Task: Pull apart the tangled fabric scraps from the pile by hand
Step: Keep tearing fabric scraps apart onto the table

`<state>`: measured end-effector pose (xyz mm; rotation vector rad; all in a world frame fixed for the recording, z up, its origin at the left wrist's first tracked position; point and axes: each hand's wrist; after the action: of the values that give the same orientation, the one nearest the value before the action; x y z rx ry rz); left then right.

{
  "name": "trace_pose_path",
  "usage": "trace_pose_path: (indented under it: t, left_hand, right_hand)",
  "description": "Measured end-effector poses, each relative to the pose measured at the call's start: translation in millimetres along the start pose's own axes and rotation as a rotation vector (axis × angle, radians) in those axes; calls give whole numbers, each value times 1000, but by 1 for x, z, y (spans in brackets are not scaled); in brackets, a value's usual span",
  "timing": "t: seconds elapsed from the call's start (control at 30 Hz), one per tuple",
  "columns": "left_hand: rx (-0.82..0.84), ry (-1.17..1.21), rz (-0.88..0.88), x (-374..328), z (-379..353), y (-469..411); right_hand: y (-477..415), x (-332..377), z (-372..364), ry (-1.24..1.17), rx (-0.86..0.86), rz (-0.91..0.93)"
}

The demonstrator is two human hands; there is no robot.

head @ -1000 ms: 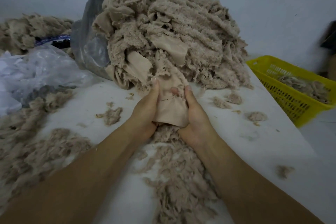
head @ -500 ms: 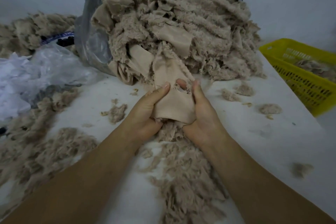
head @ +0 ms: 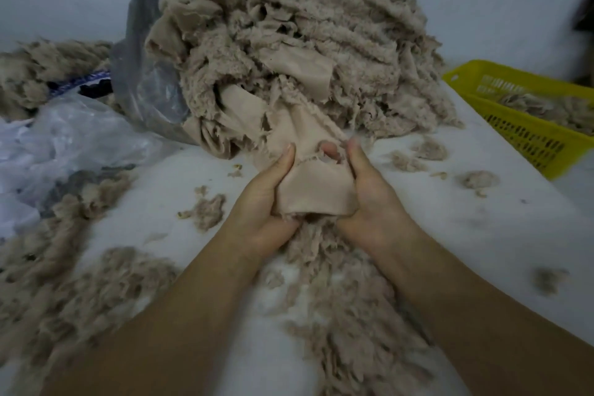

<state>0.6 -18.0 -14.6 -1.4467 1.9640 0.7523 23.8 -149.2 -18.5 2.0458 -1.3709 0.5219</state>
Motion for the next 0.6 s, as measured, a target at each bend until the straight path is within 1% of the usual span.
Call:
trace_pose_path:
  t: [0.1, 0.2, 0.3, 0.33, 0.4, 0.6]
  left_hand:
    - [-34, 7, 10, 3, -6, 2]
    - [-83, -35, 7, 5, -12, 1]
    - [-91, -93, 1, 8, -9, -4]
    - [-90, -99, -1, 8, -9, -5]
    - [-81, -113, 1, 8, -8, -8]
    - [-64, -174, -18, 9, -7, -11]
  right_hand:
    - [1, 5, 0, 161, -87, 94]
    - [6, 8, 2, 341, -233, 207]
    - [7, 6, 2, 653, -278, 356]
    - [7, 6, 3, 712, -289, 396]
    - [6, 4, 5, 716, -289, 429]
    - [-8, 6, 14, 645, -295, 408]
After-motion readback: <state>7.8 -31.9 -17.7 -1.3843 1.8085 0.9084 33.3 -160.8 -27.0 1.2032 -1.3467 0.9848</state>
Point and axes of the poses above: each hand's wrist, its own y-axis away from the middle knuckle, its own z-axis out of the back of the hand, x = y × z, and after that the axes turned 3 degrees about -y, right-handed
